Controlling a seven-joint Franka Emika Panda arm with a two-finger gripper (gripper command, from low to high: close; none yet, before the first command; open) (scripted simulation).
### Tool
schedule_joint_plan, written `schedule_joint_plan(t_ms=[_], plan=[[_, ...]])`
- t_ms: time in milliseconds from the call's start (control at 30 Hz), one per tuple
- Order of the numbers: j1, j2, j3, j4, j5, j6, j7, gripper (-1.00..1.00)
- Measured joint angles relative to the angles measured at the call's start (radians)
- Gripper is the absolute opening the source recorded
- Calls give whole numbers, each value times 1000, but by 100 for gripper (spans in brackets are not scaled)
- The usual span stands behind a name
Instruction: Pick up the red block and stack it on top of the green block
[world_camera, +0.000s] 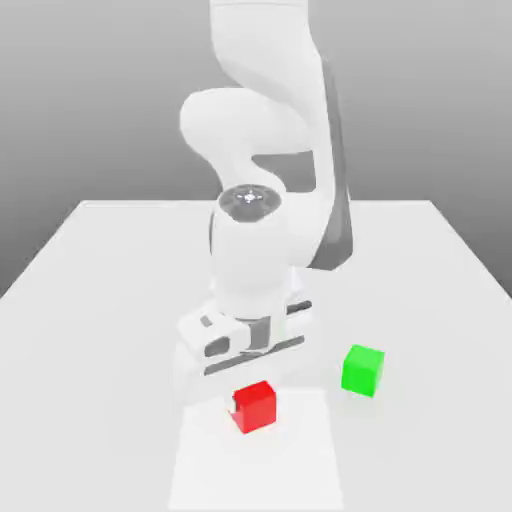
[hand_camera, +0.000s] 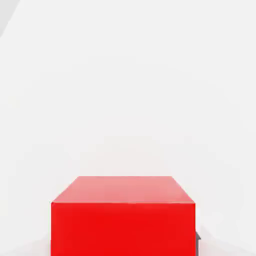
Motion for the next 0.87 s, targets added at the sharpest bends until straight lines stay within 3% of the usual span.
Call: schedule_joint_plan(t_ms=[200, 500, 767, 800, 867], plan=[[0, -201, -23, -30, -86, -171, 62, -100], [336, -445, 115, -139, -33, -307, -272, -100], [396, -226, 145, -147, -64, -80, -313, -100], [395, -203, 144, -146, -73, -57, -307, 100], [394, -203, 144, -146, -73, -57, -307, 100]])
